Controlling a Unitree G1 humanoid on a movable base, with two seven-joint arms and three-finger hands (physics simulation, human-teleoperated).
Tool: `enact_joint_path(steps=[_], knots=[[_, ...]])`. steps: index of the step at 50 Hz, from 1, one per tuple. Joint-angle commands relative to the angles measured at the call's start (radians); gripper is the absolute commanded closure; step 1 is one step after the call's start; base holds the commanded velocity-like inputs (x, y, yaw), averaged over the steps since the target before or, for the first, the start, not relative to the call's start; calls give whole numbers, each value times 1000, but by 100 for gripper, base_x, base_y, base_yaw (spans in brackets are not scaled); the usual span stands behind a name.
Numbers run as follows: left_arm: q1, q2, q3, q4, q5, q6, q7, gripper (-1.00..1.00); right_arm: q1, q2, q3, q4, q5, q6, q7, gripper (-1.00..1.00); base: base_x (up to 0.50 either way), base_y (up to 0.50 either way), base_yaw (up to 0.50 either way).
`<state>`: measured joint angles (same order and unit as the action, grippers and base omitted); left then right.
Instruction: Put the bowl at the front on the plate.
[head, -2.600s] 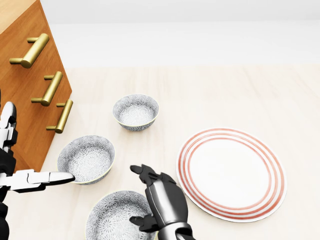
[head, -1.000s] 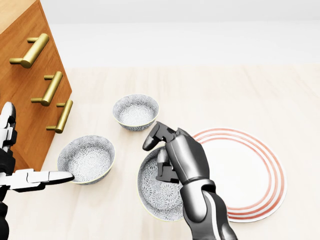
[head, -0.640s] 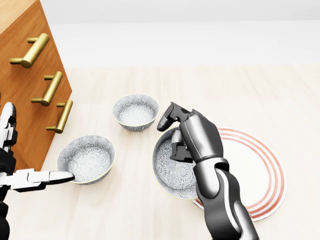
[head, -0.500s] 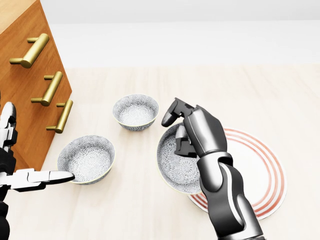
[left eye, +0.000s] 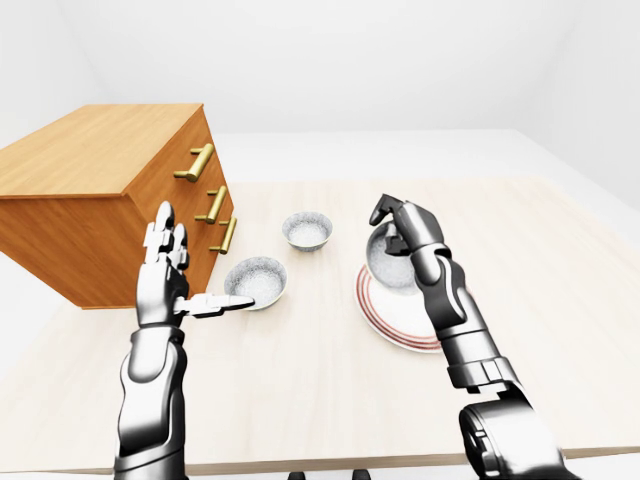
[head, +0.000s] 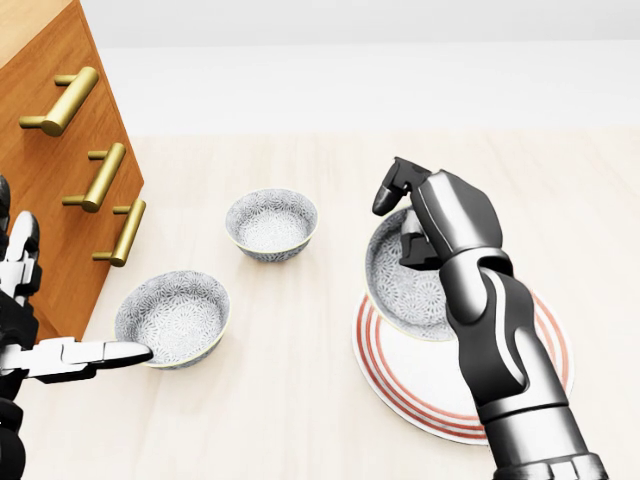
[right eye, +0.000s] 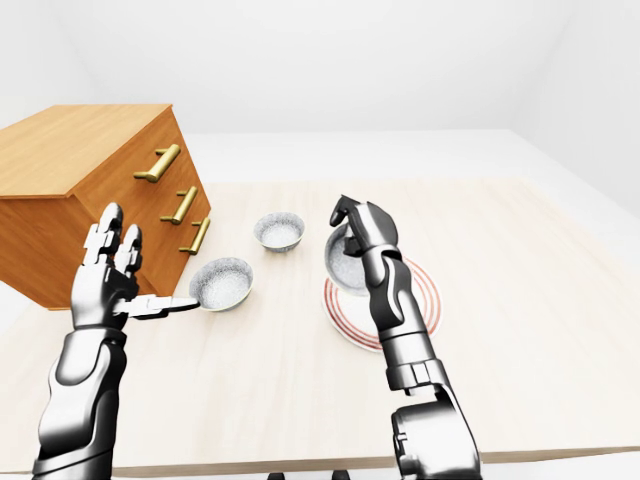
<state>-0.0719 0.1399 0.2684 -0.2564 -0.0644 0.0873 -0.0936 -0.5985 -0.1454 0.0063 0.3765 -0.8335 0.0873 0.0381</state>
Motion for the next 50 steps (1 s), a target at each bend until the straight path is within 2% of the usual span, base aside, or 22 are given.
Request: enact_joint_path(steps=[1, 34, 50], knots=[[-6, 3, -4, 32, 2, 0, 4, -98, -78, -62, -30, 66, -5, 0, 39, 100, 0, 0, 0], [-4, 0, -8, 22, 8, 0, 7, -98, -122, -131, -40, 270, -32, 0, 75, 100, 0, 0, 0], [-9, 4, -10, 53, 6, 0, 9, -98, -31, -121, -41, 96, -79, 0, 203, 100, 0, 0, 0]])
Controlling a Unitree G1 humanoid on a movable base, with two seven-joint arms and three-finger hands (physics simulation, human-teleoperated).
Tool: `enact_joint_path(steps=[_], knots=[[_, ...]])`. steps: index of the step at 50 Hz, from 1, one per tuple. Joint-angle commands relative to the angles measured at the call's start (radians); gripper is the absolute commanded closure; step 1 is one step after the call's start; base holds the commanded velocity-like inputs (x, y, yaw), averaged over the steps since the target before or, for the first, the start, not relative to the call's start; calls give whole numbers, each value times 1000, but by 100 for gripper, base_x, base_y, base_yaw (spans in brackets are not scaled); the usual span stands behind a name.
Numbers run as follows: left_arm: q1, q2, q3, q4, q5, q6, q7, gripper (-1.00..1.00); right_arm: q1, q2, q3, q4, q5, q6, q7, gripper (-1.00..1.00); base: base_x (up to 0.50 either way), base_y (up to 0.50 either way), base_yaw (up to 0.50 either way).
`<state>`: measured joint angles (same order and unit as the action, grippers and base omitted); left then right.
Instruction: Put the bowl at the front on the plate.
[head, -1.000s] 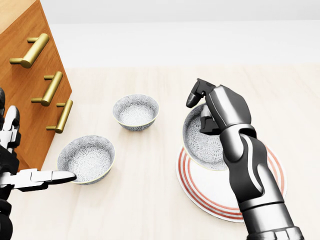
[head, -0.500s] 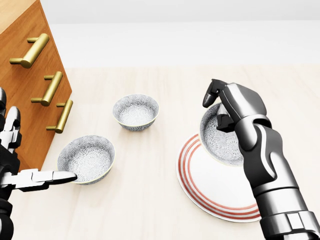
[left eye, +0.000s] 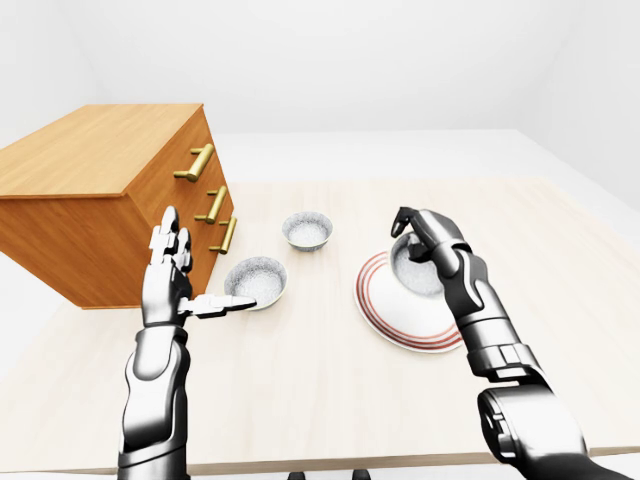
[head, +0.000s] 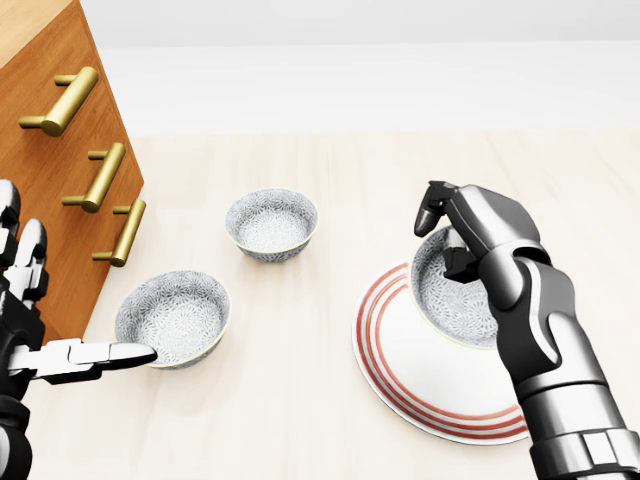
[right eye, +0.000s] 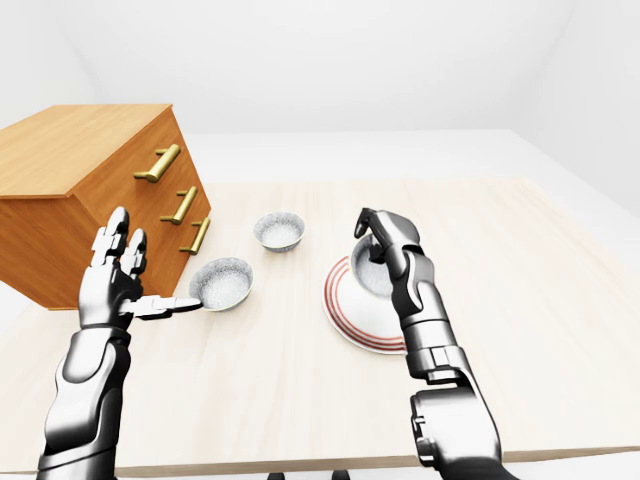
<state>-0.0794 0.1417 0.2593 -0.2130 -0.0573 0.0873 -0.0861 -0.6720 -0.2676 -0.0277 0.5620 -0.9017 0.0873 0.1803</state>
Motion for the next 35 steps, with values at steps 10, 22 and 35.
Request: enact_joint_path(steps=[10, 22, 35], knots=[[-4, 2, -2, 12, 0, 0, 3, -99, 108, 11, -14, -206, -44, 0, 129, 100, 0, 0, 0], [-3, 2, -2, 13, 2, 0, 3, -98, 162, 28, -11, -205, -54, 0, 125, 100, 0, 0, 0], [0, 1, -2, 5, 3, 0, 3, -98, 170, 43, 3, -124, -40, 0, 83, 100, 0, 0, 0]])
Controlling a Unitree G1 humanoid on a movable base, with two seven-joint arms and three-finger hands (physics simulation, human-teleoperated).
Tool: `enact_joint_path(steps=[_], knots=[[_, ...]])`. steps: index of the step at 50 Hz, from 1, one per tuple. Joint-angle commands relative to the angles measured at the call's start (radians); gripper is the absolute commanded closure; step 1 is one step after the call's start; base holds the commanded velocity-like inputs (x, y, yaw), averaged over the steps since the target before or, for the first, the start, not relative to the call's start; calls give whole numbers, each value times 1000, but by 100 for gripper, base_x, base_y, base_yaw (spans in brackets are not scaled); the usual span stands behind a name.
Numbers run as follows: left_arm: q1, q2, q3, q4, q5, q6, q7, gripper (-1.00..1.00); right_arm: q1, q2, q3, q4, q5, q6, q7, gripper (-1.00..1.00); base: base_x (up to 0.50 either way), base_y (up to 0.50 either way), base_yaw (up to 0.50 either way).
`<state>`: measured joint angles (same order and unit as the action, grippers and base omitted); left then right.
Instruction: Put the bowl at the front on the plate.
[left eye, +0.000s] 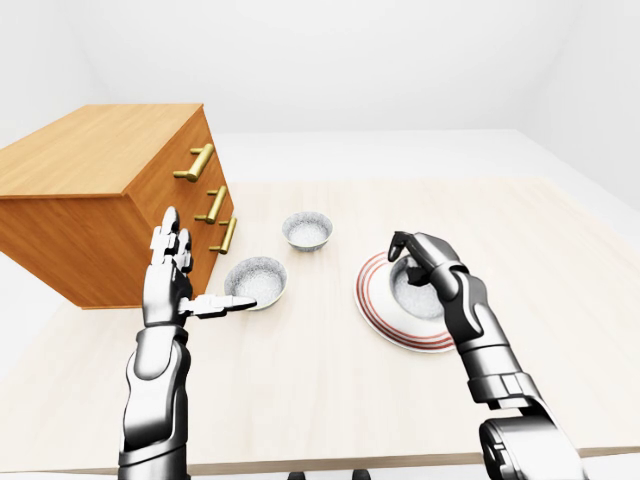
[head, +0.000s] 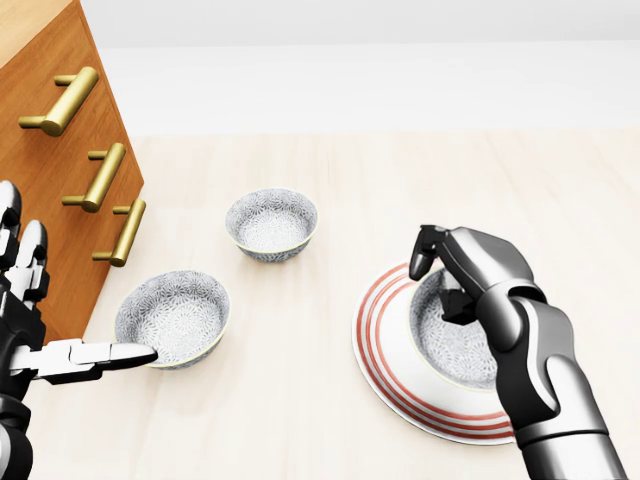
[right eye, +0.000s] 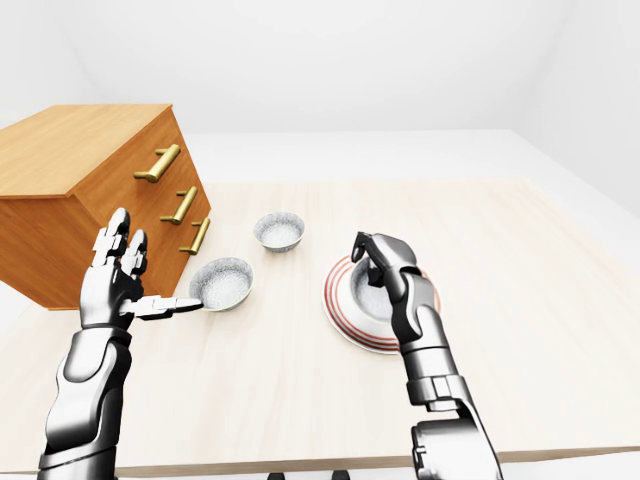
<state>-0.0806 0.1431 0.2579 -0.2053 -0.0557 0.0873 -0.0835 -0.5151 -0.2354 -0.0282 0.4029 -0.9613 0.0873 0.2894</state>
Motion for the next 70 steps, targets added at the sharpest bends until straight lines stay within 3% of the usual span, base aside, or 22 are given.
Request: enact_joint_path(steps=[1, 47, 70], knots=[[1, -1, 0, -1, 1, 0, 0, -99, 12, 11, 4, 38, 21, 0, -26, 100, 0, 0, 0], [0, 0, -1, 2, 0, 0, 0, -98, -4, 38, 29, 132, 37, 0, -74, 100, 0, 0, 0], [1, -1, -1, -2, 2, 0, -1, -99, -79, 32, 29, 247, 72, 0, -126, 100, 0, 0, 0]])
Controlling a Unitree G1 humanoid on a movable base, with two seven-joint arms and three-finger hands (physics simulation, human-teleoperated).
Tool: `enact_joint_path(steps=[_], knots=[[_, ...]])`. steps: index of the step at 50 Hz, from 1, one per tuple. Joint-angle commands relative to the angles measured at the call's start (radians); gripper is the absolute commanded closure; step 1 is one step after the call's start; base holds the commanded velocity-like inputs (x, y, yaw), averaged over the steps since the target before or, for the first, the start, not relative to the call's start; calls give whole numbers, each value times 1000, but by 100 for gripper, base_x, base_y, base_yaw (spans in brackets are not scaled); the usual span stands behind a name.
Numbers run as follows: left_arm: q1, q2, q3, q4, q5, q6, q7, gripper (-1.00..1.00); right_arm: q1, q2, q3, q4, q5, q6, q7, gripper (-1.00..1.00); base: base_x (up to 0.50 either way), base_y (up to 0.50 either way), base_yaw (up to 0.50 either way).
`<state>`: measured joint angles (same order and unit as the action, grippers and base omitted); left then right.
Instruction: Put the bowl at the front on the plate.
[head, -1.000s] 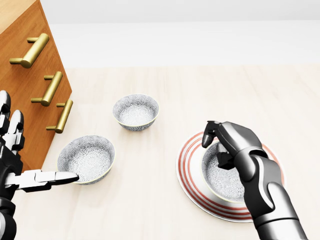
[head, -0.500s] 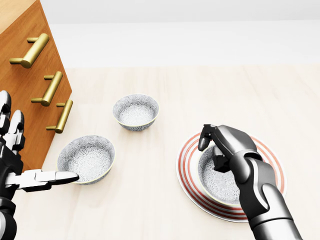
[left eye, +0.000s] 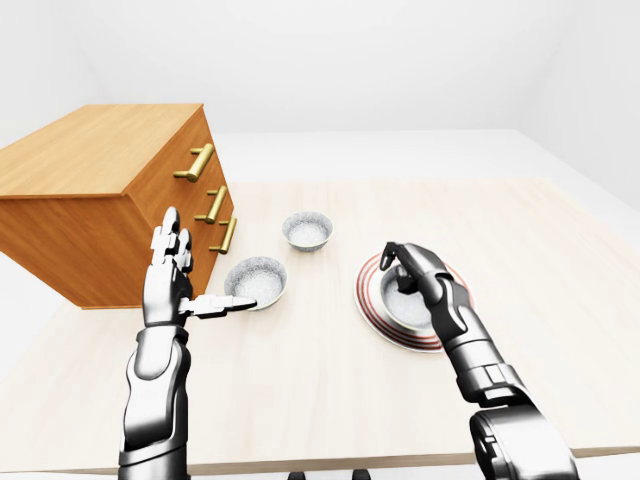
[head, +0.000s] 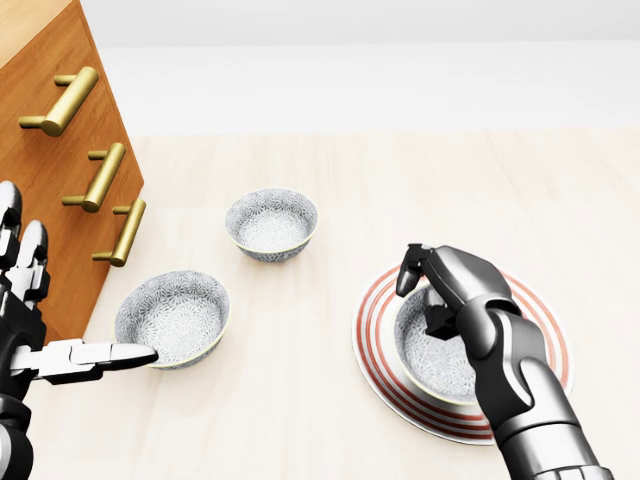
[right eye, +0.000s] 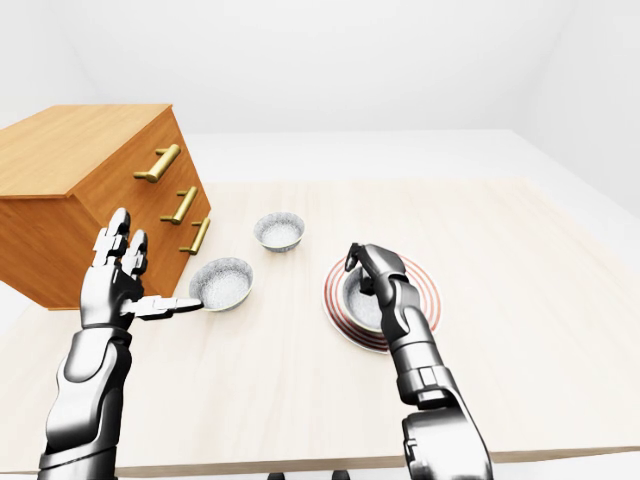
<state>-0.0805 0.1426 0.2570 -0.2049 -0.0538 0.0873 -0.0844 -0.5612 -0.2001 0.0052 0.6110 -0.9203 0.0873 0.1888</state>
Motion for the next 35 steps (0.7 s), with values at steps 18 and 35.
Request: enact_joint_path(steps=[18, 35], knots=[[2, -1, 0, 2, 0, 0, -1, -99, -91, -20, -1, 176, 50, 0, -99, 100, 0, 0, 0], [-3, 1, 1, 10, -3, 0, 0, -98, -98, -22, 6, 204, 40, 0, -117, -100, 0, 0, 0]])
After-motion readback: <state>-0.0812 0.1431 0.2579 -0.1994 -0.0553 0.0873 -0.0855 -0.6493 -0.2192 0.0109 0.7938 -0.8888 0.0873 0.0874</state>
